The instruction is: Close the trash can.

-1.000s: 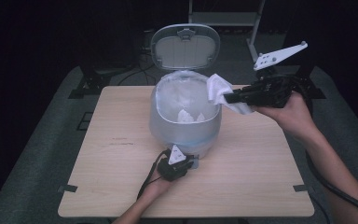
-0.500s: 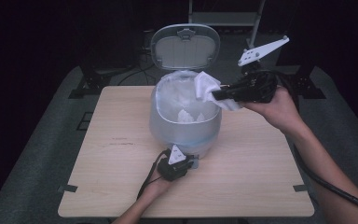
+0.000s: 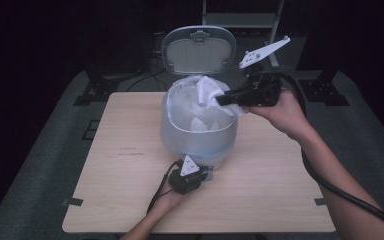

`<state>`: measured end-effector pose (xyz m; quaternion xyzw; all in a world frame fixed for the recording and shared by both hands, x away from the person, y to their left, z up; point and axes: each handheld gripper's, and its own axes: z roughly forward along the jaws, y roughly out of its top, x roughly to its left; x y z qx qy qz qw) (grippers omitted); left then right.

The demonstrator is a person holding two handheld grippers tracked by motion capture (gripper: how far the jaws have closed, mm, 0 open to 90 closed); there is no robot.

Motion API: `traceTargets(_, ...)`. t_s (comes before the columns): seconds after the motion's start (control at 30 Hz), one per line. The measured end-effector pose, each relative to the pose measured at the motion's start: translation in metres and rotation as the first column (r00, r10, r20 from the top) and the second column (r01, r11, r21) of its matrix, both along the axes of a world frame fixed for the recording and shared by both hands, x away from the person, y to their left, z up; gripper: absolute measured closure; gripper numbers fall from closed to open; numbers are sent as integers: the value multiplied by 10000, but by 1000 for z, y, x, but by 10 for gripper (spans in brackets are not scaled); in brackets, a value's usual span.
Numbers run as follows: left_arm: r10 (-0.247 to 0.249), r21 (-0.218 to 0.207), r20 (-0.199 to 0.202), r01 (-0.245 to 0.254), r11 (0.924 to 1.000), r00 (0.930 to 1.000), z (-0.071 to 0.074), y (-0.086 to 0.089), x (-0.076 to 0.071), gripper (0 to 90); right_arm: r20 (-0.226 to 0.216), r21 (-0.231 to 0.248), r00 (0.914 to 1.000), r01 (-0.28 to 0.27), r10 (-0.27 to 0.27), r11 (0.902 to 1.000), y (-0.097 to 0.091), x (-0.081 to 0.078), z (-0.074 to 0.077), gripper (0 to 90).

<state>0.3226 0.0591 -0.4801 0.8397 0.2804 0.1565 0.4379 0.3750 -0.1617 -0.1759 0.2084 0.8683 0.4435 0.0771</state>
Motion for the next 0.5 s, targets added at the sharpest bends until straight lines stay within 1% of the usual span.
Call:
traceTargets(0.3, -6, -10, -6, 6, 10000, 10000, 0, 0, 0, 746, -63, 43, 10000, -9, 9, 10000, 8, 7, -2, 847)
traceTargets(0.5, -15, -16, -14, 15, 10000, 10000, 0, 0, 0, 746, -124, 78, 9999, -86, 87, 9999, 17, 13, -6, 847)
